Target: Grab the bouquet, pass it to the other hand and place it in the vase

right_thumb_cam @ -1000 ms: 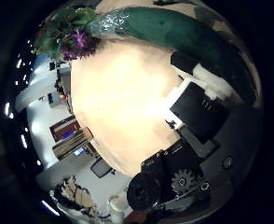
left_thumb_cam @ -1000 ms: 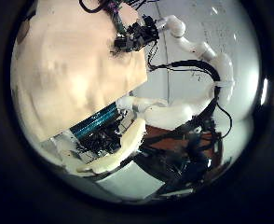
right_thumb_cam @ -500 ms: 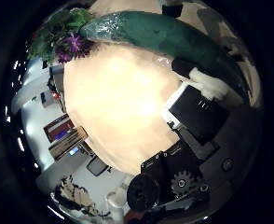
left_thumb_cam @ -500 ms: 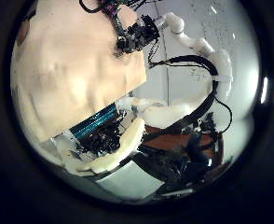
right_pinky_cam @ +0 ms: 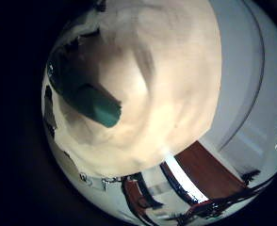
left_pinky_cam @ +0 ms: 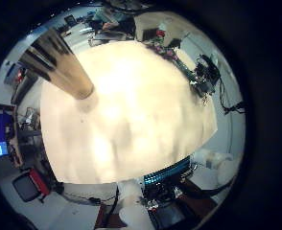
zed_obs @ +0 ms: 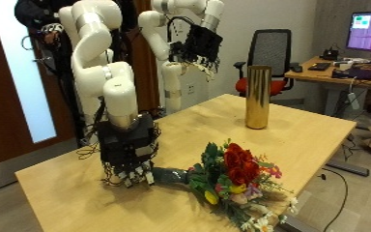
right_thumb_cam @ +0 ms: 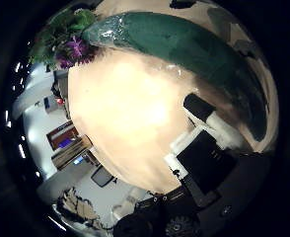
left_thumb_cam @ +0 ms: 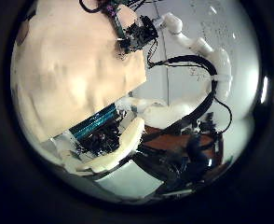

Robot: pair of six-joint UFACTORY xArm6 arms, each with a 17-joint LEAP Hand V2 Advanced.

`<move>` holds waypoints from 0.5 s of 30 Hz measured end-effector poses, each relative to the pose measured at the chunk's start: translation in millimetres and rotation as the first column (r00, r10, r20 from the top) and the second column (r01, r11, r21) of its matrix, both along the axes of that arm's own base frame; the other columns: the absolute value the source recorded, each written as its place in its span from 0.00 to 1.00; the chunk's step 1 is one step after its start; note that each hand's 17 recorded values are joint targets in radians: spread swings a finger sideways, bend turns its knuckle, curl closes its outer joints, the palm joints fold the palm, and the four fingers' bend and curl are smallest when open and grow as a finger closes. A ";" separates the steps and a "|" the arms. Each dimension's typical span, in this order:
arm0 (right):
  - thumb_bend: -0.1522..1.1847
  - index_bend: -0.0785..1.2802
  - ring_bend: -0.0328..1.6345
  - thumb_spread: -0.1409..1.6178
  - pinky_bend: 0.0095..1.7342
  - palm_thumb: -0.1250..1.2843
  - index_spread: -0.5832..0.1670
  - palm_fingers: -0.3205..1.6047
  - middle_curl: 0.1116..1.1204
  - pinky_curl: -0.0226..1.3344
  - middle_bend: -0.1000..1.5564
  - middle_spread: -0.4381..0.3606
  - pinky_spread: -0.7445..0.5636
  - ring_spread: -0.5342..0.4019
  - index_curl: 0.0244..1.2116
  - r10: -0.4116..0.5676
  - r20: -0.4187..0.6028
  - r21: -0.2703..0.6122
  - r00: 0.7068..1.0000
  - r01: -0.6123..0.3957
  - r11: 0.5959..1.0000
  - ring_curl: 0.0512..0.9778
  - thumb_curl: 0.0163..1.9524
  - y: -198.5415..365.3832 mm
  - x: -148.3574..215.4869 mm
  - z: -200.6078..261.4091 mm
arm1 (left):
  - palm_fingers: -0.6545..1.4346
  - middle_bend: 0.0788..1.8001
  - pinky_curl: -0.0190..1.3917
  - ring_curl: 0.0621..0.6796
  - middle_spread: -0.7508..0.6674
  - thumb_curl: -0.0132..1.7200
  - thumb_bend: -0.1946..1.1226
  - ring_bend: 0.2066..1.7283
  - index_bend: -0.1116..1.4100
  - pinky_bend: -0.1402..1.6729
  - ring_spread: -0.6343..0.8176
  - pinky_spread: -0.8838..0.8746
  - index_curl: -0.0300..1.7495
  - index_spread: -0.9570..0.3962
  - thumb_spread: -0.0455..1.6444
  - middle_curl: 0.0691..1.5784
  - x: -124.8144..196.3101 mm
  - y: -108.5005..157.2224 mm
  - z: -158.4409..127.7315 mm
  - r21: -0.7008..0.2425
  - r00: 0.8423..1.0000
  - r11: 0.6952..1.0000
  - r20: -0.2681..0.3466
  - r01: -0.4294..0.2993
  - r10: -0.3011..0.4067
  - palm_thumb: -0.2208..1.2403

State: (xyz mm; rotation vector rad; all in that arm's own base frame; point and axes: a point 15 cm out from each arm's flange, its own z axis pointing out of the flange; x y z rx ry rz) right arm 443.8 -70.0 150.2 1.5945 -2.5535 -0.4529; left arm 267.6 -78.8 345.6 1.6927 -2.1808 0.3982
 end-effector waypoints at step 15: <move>0.10 0.20 0.61 0.61 0.60 0.66 0.55 0.38 0.57 0.13 0.41 0.42 0.40 0.34 0.38 0.002 -0.023 0.004 1.000 -0.002 1.000 0.39 0.24 2.7 -1.0 -11.4 | 0.35 0.08 0.24 0.24 0.87 0.18 0.12 0.18 0.18 0.19 0.85 0.81 0.18 0.93 0.57 0.17 0.6 0.2 0.3 0.000 1.000 1.000 0.000 -0.001 0.001 0.40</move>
